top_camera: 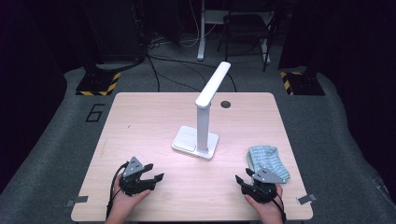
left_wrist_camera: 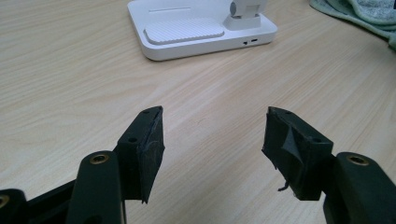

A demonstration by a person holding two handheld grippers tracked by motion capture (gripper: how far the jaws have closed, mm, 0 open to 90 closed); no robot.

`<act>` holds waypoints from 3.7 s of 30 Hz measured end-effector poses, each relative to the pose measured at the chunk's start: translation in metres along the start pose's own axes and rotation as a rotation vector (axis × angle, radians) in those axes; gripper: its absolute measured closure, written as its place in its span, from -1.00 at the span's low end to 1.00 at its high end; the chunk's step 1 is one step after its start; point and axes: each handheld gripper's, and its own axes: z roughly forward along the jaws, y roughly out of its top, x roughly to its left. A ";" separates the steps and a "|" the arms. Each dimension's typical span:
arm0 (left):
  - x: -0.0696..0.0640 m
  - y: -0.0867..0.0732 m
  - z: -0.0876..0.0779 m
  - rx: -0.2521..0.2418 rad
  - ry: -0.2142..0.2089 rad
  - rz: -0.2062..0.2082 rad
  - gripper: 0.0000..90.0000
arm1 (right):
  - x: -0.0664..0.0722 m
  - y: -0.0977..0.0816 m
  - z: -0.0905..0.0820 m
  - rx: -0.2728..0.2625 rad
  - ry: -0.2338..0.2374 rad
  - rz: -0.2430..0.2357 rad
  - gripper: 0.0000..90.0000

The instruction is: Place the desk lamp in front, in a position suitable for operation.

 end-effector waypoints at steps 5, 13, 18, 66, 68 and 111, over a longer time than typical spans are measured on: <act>-0.002 0.001 -0.002 -0.002 -0.012 -0.005 -0.15 | -0.004 -0.001 -0.001 0.021 -0.011 0.025 0.15; -0.004 0.002 -0.003 -0.016 -0.009 0.008 -0.15 | 0.000 0.001 -0.001 0.015 -0.021 -0.022 0.11; -0.005 0.004 -0.005 -0.022 -0.004 0.008 -0.10 | -0.003 0.001 -0.002 0.013 -0.041 -0.032 0.06; -0.006 0.004 -0.007 -0.072 -0.049 -0.039 -0.03 | 0.023 0.115 0.081 -0.042 0.164 -0.059 0.25; -0.005 0.004 -0.007 -0.061 -0.042 -0.025 -0.04 | 0.024 0.119 0.085 -0.052 0.166 -0.061 0.26; -0.004 0.004 -0.009 -0.069 -0.036 -0.029 -0.05 | 0.074 0.113 0.098 -0.022 0.147 -0.123 0.70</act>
